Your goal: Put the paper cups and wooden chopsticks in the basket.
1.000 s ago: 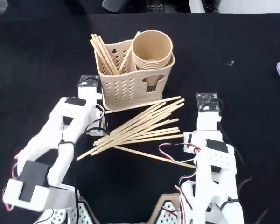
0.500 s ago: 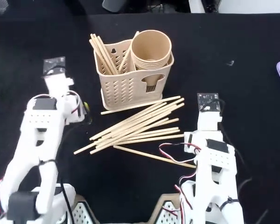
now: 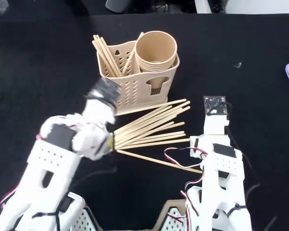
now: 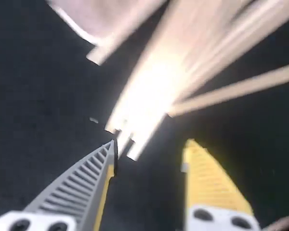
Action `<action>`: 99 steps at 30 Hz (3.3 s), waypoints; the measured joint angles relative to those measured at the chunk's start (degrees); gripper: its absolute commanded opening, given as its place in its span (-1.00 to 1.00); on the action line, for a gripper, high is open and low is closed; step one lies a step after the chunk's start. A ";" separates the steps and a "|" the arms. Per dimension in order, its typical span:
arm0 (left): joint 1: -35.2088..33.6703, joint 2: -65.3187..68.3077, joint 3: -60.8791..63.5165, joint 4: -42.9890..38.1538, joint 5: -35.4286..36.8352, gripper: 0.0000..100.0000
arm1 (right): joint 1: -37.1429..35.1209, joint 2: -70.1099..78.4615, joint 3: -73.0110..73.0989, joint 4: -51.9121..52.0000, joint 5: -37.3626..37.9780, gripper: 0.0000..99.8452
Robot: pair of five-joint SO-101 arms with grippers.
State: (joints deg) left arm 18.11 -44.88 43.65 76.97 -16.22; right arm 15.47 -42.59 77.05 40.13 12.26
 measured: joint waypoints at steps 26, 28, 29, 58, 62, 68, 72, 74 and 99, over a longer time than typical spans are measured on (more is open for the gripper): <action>8.18 33.23 0.53 -22.95 -0.35 -0.58 | 0.00 0.00 0.00 0.00 0.00 -0.77; 8.18 33.41 0.44 -23.12 -0.35 -0.63 | 0.00 0.00 0.00 0.00 0.00 -0.77; 8.18 33.41 0.44 -23.30 -0.35 -0.63 | 0.00 0.00 0.00 0.00 0.00 -0.77; 10.73 35.96 2.11 -25.49 -0.35 -0.56 | 15.03 -6.77 1.49 1.23 0.00 -0.77; 13.27 36.13 2.37 -23.82 -0.35 -0.56 | 15.03 -6.86 2.37 -0.09 0.00 -0.77; 14.86 35.69 4.13 -23.56 -0.44 -0.69 | 15.12 -6.86 2.46 -0.18 0.00 -0.77; 16.26 35.60 4.57 -23.47 -0.44 -0.89 | 15.12 -6.86 2.46 -0.18 0.00 -0.77; 16.70 35.60 4.75 -23.38 -0.44 -0.94 | 15.12 -6.86 2.46 -0.18 0.00 -0.77; 10.29 36.66 -1.85 -9.41 -9.23 -0.56 | 15.12 -6.86 3.16 -0.70 0.00 -0.77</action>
State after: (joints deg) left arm 28.40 -8.22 41.80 67.56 -25.45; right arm 30.59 -49.45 80.22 39.43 12.26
